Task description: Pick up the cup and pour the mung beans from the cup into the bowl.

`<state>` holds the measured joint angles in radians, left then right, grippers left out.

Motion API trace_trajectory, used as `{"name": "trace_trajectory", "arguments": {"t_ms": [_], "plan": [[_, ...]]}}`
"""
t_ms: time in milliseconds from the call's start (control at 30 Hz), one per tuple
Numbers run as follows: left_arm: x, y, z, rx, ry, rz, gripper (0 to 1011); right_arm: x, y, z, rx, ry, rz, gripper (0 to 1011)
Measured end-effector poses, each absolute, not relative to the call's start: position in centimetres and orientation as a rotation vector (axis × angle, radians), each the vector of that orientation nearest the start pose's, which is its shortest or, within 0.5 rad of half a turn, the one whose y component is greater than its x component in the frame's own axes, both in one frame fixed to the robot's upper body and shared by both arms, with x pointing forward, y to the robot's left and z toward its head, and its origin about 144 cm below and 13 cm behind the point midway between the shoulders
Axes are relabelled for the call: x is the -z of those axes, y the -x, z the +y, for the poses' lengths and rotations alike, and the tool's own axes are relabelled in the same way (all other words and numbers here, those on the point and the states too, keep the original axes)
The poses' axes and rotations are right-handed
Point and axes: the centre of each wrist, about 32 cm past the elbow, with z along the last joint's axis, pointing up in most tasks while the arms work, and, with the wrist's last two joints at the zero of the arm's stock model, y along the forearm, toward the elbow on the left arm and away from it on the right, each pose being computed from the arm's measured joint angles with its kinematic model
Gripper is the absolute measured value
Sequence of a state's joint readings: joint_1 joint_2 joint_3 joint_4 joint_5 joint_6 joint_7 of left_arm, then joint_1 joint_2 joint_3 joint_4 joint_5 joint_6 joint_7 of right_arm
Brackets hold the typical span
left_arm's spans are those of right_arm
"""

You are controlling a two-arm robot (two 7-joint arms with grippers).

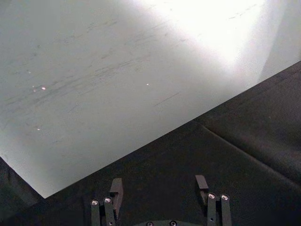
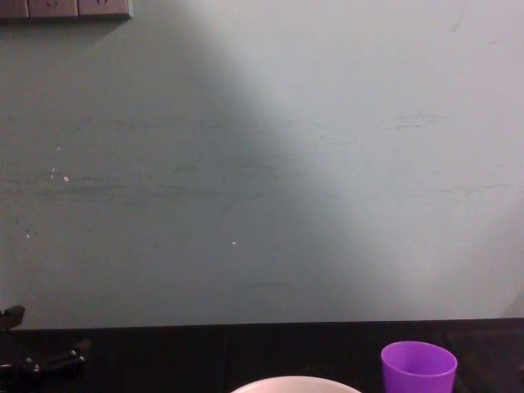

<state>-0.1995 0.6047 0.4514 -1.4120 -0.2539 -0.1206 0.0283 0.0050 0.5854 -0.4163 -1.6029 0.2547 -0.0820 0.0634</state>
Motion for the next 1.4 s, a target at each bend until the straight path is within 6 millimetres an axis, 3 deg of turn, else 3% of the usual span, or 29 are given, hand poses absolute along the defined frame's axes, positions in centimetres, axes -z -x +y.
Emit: {"name": "trace_trajectory", "arguments": {"t_ms": [600,1400], "plan": [[-114.0,-48.9,31.0,-1.248,-0.304,-0.285,1000,-111.6,-46.6,-25.5,1.056,0.176,-0.031,1004],[-114.0,-48.9,31.0,-1.248,-0.304,-0.285,1000,-110.8,-48.7,-24.3,1.068,0.137,-0.023,1004]]}}
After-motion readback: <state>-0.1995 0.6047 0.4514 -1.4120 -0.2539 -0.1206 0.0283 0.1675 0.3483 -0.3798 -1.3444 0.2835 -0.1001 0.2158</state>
